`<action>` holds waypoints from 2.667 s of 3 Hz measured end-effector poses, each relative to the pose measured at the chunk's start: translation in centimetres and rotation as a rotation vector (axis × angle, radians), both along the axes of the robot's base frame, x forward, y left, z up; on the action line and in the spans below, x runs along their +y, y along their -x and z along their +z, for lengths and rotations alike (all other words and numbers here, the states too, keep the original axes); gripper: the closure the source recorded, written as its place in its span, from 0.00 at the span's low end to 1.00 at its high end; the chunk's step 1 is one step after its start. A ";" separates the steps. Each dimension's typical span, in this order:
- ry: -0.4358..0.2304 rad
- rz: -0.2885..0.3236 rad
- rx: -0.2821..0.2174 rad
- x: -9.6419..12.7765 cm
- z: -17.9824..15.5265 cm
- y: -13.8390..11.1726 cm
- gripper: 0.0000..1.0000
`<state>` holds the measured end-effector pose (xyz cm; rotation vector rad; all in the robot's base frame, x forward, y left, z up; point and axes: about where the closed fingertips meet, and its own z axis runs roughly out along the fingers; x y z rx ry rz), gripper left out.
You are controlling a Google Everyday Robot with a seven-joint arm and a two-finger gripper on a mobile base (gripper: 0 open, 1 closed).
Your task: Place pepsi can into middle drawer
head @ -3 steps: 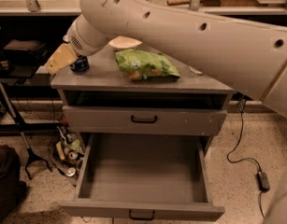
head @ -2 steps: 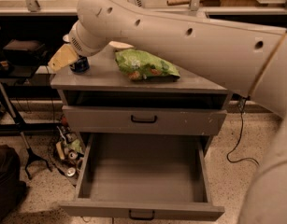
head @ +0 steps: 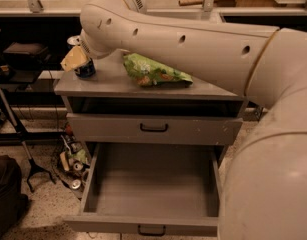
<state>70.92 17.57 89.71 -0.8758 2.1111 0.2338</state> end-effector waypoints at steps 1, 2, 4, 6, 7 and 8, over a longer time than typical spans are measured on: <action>-0.019 -0.037 0.009 0.0 -0.4 -1.1 0.00; -0.045 -0.051 0.014 0.5 -0.3 -1.4 0.00; -0.111 -0.017 0.012 3.5 0.7 -1.1 0.00; -0.141 0.062 0.010 6.5 1.2 -0.4 0.25; -0.139 0.083 0.019 7.0 0.9 -0.2 0.49; -0.136 0.095 0.026 7.0 0.5 0.1 0.72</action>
Offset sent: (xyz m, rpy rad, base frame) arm 0.0205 0.0095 -0.0009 0.0763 0.0202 -0.0719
